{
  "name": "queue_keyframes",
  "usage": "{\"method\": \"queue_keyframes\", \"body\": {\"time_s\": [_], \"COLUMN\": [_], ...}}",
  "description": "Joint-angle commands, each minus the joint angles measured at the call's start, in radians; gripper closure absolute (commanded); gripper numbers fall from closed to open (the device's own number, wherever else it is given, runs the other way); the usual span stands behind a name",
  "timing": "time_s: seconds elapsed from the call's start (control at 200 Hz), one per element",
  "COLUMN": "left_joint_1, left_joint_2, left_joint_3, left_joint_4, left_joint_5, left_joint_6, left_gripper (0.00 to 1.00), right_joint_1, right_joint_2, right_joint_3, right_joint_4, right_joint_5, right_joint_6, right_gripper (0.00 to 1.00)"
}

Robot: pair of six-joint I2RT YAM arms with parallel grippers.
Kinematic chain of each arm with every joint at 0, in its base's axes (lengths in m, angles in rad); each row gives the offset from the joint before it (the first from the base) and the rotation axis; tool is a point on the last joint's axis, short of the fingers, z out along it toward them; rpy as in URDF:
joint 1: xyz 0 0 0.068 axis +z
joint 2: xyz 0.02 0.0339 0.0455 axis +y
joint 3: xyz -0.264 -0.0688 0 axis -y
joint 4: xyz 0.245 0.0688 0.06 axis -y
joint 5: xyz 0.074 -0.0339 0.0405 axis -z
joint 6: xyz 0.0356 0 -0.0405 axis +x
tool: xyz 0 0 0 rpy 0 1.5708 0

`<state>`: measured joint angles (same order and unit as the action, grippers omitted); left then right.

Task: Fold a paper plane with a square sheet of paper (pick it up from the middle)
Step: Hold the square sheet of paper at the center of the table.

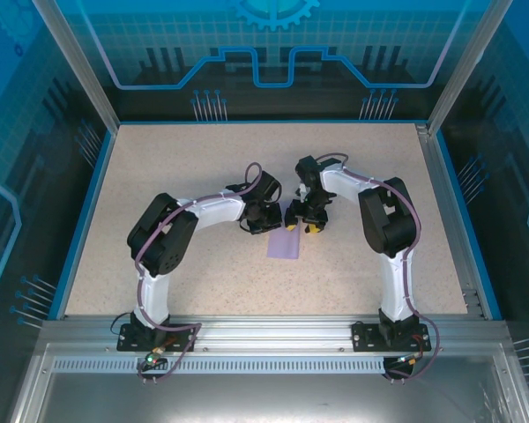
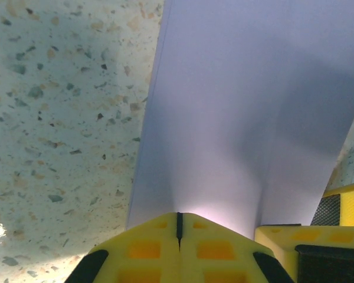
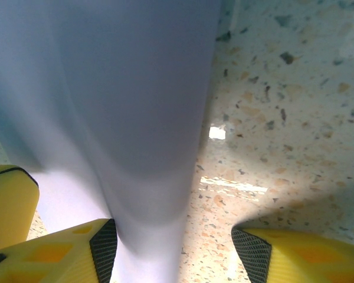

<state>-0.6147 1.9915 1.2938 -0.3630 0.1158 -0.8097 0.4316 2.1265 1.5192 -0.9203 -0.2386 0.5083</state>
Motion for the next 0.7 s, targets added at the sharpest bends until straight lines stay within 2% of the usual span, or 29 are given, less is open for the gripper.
{"method": "queue_keyframes", "body": {"time_s": [0.0, 0.28, 0.45, 0.56, 0.695], "left_joint_1": [-0.003, -0.004, -0.004, -0.003, -0.004], "left_joint_2": [0.022, 0.055, 0.060, 0.063, 0.066], "left_joint_3": [0.022, 0.001, -0.016, -0.015, -0.018], "left_joint_4": [-0.036, -0.036, -0.035, -0.048, -0.039], "left_joint_5": [-0.006, -0.013, -0.024, -0.031, -0.026], "left_joint_6": [0.018, 0.021, 0.031, 0.043, 0.041], "left_gripper": [1.00, 1.00, 1.00, 1.00, 1.00], "right_joint_1": [-0.005, -0.007, -0.019, -0.049, -0.117], "right_joint_2": [0.122, 0.094, 0.022, -0.063, -0.217], "right_joint_3": [-0.077, -0.054, -0.050, -0.071, -0.209], "right_joint_4": [0.072, 0.077, 0.100, 0.140, 0.321], "right_joint_5": [0.168, 0.144, 0.102, 0.042, -0.139], "right_joint_6": [-0.009, -0.011, -0.006, -0.011, 0.041], "right_gripper": [0.37, 0.36, 0.36, 0.35, 0.36]}}
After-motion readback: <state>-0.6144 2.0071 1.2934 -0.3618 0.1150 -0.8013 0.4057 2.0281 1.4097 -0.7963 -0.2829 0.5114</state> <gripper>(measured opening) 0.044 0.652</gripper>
